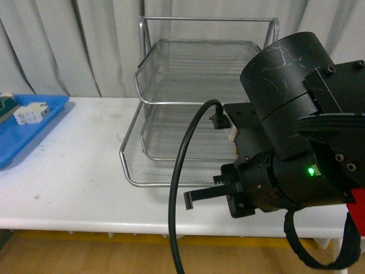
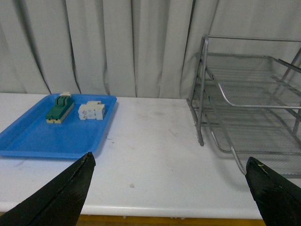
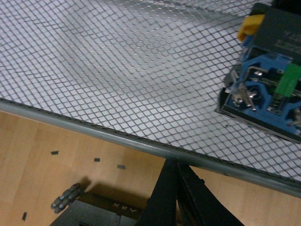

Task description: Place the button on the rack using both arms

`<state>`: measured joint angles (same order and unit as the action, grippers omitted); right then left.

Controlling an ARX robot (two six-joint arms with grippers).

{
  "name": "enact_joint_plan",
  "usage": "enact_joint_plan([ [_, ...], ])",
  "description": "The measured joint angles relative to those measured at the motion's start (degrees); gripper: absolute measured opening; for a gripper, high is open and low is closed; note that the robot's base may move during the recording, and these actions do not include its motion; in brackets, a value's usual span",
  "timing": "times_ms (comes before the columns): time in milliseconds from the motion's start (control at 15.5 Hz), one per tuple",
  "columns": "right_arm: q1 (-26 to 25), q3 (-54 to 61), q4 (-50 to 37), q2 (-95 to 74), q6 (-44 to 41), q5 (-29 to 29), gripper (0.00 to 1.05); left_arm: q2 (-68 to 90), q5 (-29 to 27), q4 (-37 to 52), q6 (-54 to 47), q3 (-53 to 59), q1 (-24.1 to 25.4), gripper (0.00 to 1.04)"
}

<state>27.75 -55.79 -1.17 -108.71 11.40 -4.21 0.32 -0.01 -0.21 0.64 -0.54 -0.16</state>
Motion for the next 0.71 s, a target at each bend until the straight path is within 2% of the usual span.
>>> enact_joint_plan([
  [711, -10.21, -18.84, 4.61, -9.88, -5.53, -0.09, 0.02, 0.0, 0.0, 0.02, -0.02, 0.0, 0.0, 0.98],
])
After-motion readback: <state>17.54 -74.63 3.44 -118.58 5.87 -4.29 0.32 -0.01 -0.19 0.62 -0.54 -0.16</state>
